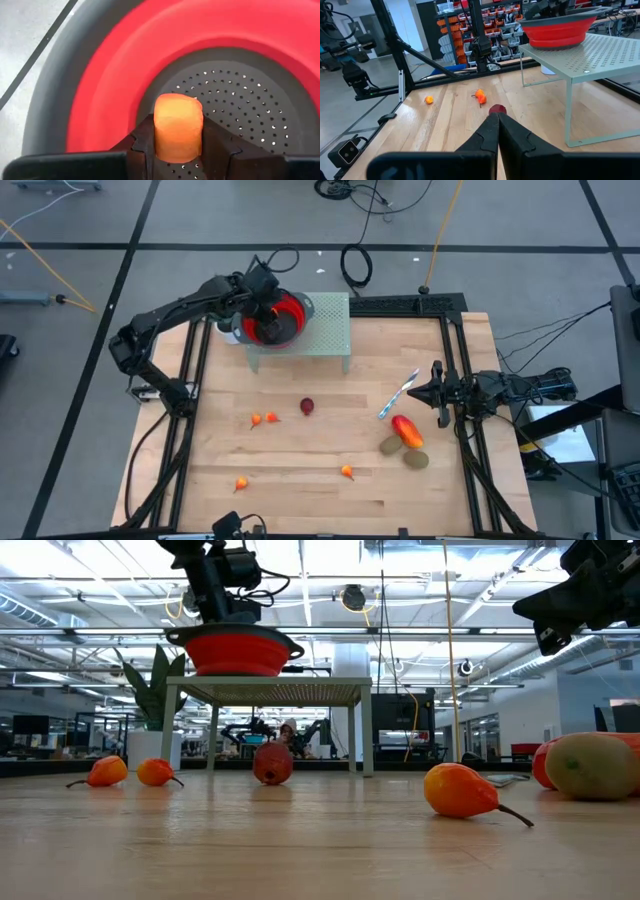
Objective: Pick & Place Fruit
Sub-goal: Put the orange into the red strainer bowl on the shelf, then put the mango into the red strainer bowl on the shelf
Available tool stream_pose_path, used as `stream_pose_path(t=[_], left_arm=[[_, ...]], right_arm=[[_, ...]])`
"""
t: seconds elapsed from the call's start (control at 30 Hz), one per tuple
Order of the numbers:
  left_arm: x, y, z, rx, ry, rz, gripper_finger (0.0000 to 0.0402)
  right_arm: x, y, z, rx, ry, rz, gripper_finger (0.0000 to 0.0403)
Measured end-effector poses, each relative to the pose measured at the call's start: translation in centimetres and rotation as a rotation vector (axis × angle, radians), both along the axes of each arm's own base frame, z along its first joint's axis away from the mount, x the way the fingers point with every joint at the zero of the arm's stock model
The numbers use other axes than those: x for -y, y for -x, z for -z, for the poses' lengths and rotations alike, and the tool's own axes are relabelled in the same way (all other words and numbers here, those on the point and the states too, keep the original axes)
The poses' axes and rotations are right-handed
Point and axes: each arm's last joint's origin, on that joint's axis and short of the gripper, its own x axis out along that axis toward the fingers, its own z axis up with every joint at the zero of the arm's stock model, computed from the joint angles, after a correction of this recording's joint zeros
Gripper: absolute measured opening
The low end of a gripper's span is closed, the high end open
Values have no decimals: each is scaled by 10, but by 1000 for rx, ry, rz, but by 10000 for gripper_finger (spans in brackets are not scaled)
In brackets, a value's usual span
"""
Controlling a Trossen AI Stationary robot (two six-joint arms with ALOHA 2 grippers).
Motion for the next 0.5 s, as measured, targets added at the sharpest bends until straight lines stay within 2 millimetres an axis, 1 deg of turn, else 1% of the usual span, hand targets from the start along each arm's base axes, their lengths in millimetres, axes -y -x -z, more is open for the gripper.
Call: stream_pose_path(t=[0.1,0.37,0.43,0.5], left_arm=[[0,0,0,12,15,12,121],[1,-1,0,23,30,18,194],[1,0,-3,17,25,31,209],[1,0,-13,27,15,34,221]], right_arm=[[0,0,0,0,0,0,0],[0,0,0,0,0,0,0],[0,0,0,0,0,0,0],[0,0,0,0,0,-1,0]])
